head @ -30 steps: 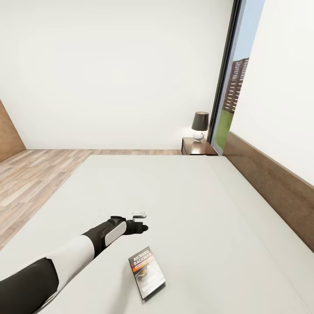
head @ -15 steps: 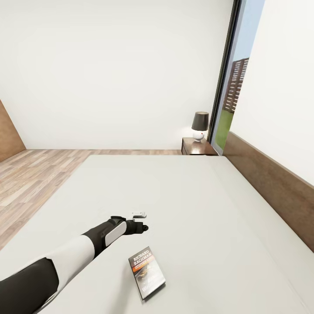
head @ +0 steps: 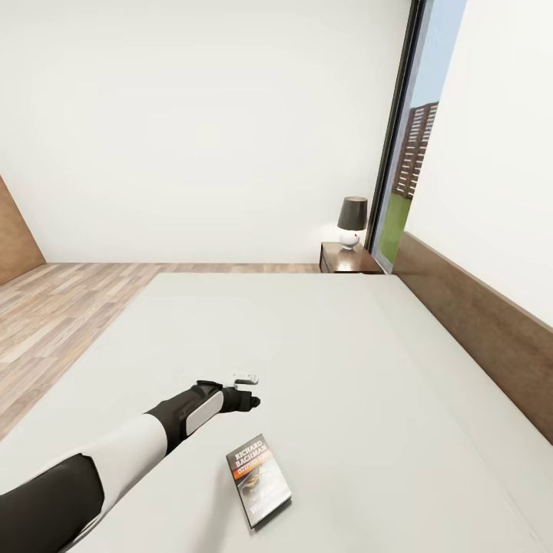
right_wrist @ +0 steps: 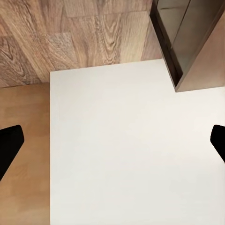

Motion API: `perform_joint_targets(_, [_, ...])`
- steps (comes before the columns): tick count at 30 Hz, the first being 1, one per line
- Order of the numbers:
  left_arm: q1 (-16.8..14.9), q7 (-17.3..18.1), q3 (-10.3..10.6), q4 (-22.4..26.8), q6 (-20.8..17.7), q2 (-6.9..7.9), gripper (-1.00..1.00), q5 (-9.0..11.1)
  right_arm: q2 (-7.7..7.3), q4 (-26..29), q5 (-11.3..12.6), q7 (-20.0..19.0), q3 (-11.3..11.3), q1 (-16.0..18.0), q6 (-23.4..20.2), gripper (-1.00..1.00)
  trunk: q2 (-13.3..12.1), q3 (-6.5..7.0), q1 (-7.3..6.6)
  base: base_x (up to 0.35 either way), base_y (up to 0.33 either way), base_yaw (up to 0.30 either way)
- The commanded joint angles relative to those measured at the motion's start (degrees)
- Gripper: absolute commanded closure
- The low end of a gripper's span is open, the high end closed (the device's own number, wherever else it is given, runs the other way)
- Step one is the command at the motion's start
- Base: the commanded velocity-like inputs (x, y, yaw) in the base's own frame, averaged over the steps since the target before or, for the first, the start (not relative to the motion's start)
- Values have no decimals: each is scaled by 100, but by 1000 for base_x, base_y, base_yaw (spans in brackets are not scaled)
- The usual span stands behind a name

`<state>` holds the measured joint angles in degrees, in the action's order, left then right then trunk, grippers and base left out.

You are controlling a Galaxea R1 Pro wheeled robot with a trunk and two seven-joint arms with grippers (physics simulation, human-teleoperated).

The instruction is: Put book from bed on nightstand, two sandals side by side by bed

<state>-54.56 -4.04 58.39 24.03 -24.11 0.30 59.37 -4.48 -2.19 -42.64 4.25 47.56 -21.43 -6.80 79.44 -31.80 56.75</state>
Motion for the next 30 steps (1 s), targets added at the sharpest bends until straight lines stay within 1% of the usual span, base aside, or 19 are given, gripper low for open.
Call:
perform_joint_targets(1, [-5, -42, 28, 11, -12, 3, -100, 55, -2, -9, -60, 23, 45, 3, -7, -100, 3, -4, 0, 0, 0, 0])
perform_joint_targets(2, [-7, -51, 23, 22, -22, -6, -100, -51, -2, -9, -60, 23, 46, 3, -6, -100, 3, -4, 0, 0, 0, 0])
perform_joint_targets(3, [-7, -51, 23, 22, -22, -6, -100, -51, -2, -9, -60, 23, 46, 3, -6, -100, 3, -4, 0, 0, 0, 0])
perform_joint_targets(6, [-9, -51, 19, 29, -33, -19, -100, -144, -4, -9, -60, 23, 49, 2, -6, -100, 3, -4, 0, 0, 0, 0])
perform_joint_targets(9, [-10, -39, 17, 32, -42, -29, -100, -192, -5, -9, -60, 23, 51, 3, -6, -100, 3, -4, 0, 0, 0, 0])
perform_joint_targets(13, [-10, -28, 16, 42, -46, -34, -100, -216, -7, -9, -60, 23, 49, 5, -6, -100, 3, -4, 0, 0, 0, 0])
perform_joint_targets(20, [-8, -72, 7, 65, -38, -87, -100, -256, -8, -9, -60, 23, 52, 1, -6, -100, 3, -4, 0, 0, 0, 0])
perform_joint_targets(30, [-4, -76, 6, 64, -15, -98, -100, -267, -9, -9, -60, 23, 52, 0, -6, -100, 3, -4, 0, 0, 0, 0])
